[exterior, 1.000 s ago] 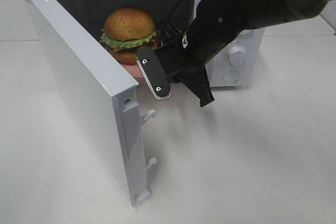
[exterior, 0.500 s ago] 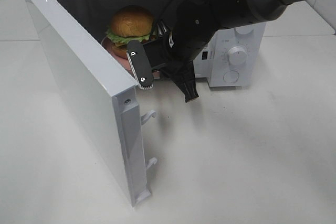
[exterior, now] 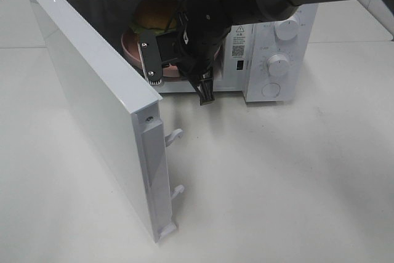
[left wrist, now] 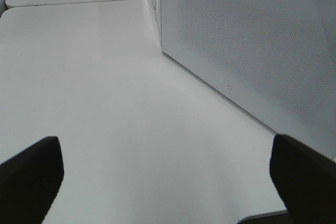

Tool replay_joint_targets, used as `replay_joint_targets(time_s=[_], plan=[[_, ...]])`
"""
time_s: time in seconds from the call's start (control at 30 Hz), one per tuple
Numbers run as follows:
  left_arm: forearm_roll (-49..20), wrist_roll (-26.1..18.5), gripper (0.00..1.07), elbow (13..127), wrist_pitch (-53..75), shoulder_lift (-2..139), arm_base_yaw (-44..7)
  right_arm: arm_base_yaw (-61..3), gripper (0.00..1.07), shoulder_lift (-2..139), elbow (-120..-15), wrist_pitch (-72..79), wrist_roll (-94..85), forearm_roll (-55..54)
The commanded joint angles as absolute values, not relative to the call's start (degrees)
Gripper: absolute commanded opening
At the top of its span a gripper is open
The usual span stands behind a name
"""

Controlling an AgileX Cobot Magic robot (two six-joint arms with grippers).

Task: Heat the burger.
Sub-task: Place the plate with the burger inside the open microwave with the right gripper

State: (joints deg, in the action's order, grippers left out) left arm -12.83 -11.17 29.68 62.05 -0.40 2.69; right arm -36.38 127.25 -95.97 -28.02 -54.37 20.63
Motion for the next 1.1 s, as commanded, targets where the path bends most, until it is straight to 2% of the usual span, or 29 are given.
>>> replay_joint_targets(time_s=[0.03, 0.33, 0.8, 1.1], plan=[[-12.78, -10.94, 1.00, 29.68, 61.25, -1.09, 2.86, -36.33, 0.00, 127.94, -98.89, -27.85, -51.39, 23.61], [-12.78, -11.00, 1.00, 29.68, 61.25, -1.09, 2.86, -36.33, 0.00, 129.77, -101.18, -28.82, -47.78, 27.44], [-12.72, -11.00, 1.00, 29.68, 61.25, -1.09, 2.86, -36.21, 0.00, 131.49, -101.41, -27.33, -47.78, 27.39], [-12.72, -11.00, 1.00, 29.68, 61.25, -1.09, 2.86, -36.21, 0.07, 131.49, -101.41, -27.79, -45.89, 27.44]])
